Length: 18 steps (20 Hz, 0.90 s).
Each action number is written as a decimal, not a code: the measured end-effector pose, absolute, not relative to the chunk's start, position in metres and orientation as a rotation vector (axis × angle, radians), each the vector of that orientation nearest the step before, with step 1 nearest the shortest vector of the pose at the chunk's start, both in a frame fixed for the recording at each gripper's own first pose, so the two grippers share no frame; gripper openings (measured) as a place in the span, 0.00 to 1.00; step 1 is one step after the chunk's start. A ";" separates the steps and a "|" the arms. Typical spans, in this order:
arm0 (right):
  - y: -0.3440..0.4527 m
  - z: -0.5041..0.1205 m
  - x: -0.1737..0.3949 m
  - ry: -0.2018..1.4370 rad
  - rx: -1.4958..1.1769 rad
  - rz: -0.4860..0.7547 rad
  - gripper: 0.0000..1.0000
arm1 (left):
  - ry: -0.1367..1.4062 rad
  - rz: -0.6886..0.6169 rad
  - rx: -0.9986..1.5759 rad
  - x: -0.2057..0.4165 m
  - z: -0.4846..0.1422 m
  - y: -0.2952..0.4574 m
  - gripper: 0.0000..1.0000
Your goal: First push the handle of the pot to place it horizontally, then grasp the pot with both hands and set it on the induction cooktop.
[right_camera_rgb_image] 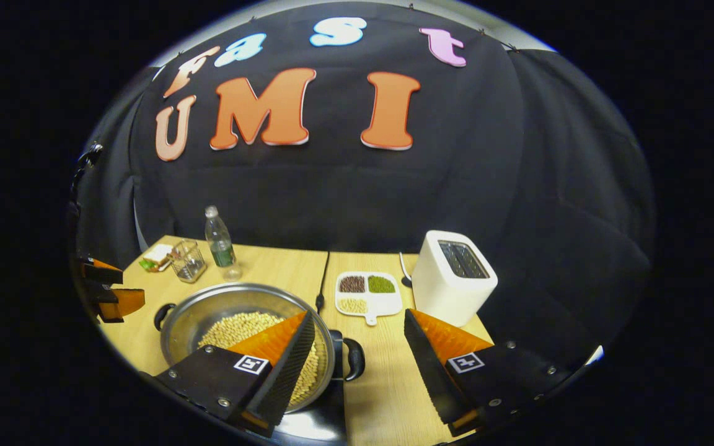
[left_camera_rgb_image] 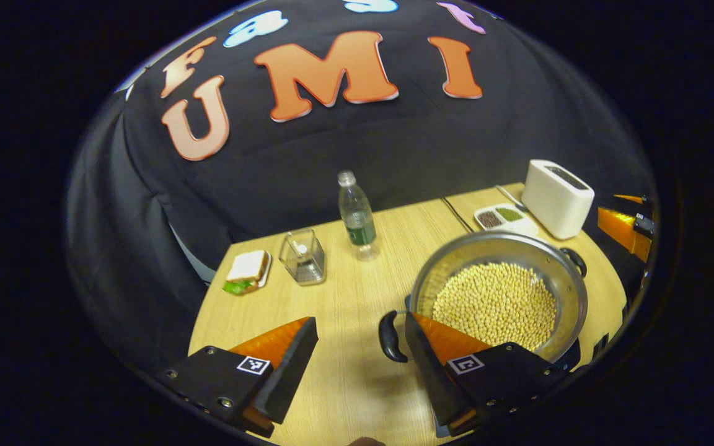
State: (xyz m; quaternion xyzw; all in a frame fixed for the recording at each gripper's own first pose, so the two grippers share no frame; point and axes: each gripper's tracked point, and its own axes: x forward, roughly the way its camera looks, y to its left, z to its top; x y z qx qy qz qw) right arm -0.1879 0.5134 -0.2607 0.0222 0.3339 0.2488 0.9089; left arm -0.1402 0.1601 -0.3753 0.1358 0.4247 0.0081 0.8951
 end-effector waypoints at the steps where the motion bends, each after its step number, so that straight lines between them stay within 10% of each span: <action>1: 0.517 -0.245 -0.181 0.652 0.059 0.519 0.90 | 0.827 0.045 0.265 -0.131 -0.352 0.165 0.88; 18: 0.341 -0.022 -0.102 0.247 -0.008 0.297 0.94 | 0.107 0.158 0.061 -0.069 -0.050 0.254 0.88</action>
